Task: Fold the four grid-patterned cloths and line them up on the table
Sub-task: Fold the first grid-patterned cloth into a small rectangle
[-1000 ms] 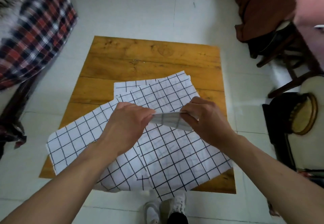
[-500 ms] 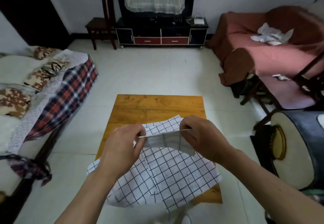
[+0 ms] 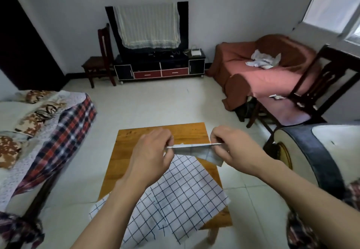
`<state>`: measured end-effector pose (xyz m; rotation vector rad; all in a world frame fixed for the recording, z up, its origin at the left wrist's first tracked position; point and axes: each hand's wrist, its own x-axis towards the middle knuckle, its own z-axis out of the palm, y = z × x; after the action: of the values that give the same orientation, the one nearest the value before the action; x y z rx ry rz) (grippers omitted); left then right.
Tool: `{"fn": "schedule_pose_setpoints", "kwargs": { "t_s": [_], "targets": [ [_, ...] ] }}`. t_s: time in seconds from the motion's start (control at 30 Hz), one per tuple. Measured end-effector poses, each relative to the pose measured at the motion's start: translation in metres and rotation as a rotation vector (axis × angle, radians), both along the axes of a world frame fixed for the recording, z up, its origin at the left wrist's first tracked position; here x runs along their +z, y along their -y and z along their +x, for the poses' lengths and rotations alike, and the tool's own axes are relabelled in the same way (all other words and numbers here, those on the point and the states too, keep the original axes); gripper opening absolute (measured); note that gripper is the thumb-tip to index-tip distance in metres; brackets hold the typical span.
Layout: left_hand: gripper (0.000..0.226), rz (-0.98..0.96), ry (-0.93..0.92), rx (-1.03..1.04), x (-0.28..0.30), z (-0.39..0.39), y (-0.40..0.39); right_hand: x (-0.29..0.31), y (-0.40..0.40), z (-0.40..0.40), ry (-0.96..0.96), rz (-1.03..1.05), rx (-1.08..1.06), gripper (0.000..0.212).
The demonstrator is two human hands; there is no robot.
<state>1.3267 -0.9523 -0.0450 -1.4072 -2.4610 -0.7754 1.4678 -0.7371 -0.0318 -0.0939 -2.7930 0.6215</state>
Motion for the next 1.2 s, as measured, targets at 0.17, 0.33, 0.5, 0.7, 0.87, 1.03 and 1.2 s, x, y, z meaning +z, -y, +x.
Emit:
{"fn": "schedule_pose_setpoints", "kwargs": {
  "t_s": [0.17, 0.33, 0.5, 0.7, 0.87, 1.03, 1.2],
  "targets": [
    [0.022, -0.072, 0.006, -0.047, -0.003, 0.042, -0.063, -0.004, -0.048, 0.056, 0.044, 0.01, -0.112, 0.013],
    [0.019, -0.12, 0.007, -0.119, -0.005, 0.102, -0.155, -0.02, -0.124, 0.133, 0.049, -0.008, -0.244, 0.02],
    [0.019, -0.131, 0.03, -0.149, -0.007, 0.169, -0.251, -0.011, -0.212, 0.206, 0.037, 0.05, -0.288, 0.017],
    [0.019, -0.08, 0.09, -0.175, 0.003, 0.203, -0.335, 0.008, -0.291, 0.248, 0.061, 0.082, -0.31, 0.015],
    [0.017, -0.078, 0.063, -0.208, 0.004, 0.195, -0.393, 0.005, -0.344, 0.245, 0.031, 0.07, -0.385, 0.017],
    [0.019, -0.06, 0.055, -0.207, -0.01, 0.16, -0.449, -0.008, -0.396, 0.213, 0.018, 0.056, -0.409, 0.019],
    [0.02, -0.013, 0.069, -0.213, -0.031, 0.101, -0.511, -0.015, -0.452, 0.157, 0.053, 0.165, -0.413, 0.02]
  ]
}}
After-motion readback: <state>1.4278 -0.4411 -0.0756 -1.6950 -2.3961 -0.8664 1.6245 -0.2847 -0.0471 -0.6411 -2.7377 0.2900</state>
